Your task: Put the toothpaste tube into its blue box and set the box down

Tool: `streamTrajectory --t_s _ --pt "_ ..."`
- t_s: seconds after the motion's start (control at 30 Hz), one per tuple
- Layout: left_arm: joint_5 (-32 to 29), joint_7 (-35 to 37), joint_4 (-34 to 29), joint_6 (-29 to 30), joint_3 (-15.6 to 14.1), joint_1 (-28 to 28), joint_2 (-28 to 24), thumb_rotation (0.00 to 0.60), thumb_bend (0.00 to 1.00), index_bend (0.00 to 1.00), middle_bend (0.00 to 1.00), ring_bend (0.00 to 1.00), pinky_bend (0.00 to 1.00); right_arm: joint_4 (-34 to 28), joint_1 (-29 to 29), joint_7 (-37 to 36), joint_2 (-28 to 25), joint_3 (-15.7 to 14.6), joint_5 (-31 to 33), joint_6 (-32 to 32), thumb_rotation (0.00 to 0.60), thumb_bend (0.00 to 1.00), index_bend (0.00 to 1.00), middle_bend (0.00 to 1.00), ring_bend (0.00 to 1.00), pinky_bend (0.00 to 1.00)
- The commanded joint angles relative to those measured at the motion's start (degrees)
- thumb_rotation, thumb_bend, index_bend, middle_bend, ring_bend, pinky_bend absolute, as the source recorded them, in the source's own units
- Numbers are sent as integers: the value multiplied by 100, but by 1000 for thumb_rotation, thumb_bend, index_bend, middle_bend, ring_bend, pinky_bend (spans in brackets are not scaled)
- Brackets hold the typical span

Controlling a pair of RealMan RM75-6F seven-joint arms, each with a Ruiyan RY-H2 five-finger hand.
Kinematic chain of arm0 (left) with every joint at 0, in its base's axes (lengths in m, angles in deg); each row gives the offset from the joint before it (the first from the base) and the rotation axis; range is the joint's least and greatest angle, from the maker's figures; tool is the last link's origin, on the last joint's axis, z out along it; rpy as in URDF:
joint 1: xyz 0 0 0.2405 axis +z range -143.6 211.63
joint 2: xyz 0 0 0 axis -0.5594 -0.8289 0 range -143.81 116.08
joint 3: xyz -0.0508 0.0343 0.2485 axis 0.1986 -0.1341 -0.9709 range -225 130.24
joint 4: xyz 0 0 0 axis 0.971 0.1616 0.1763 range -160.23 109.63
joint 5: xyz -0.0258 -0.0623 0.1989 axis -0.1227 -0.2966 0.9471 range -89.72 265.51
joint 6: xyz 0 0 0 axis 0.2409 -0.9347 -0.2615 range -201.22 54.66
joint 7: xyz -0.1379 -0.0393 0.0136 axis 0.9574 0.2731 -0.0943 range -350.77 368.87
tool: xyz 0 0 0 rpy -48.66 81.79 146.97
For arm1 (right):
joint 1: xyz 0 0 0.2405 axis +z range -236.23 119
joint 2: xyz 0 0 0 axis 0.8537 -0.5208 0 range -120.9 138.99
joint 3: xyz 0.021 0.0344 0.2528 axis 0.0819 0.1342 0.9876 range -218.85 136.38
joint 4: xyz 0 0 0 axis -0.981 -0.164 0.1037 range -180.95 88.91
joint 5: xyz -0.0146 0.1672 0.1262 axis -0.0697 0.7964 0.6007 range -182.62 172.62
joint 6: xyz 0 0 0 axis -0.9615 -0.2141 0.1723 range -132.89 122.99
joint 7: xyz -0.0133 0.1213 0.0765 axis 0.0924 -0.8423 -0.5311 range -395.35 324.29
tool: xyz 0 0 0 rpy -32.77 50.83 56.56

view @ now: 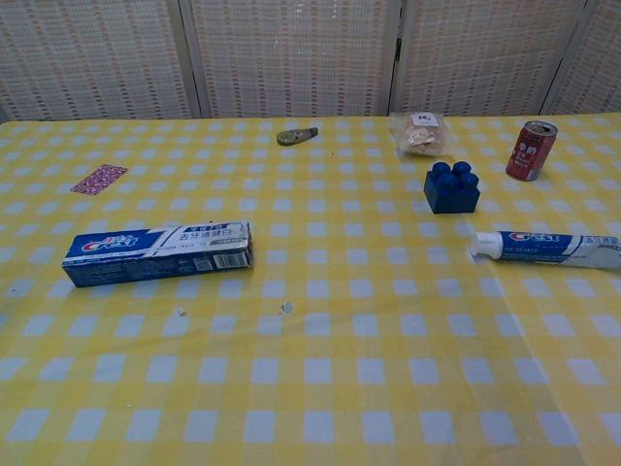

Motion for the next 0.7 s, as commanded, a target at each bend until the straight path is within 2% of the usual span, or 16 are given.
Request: streamTrajectory --t_s 0.03,0.23,0.4,0.63,0.7 --pt "66 29 58 15 4 -26 32 600 164 10 0 0 0 0 19 1 3 5 11 -31 600 382 0 0 0 0" --pt "205 273 458 26 9 -111 307 600 164 71 42 2 0 -21 -25 -29 -24 -10 -43 67 600 383 0 0 0 0" --pt "122 677 263 -277 -13 -261 394 600 164 86 72 36 58 -14 -55 -89 -71 -52 -95 97 600 382 0 0 0 0" --pt "33 642 50 -834 159 -684 637 600 163 104 155 97 141 -26 -35 -183 -91 -53 -153 105 600 382 0 0 0 0" --pt "-79 499 -47 -1123 290 -895 773 600 164 107 164 105 146 -31 -8 -196 -86 -49 -158 64 600 382 0 0 0 0"
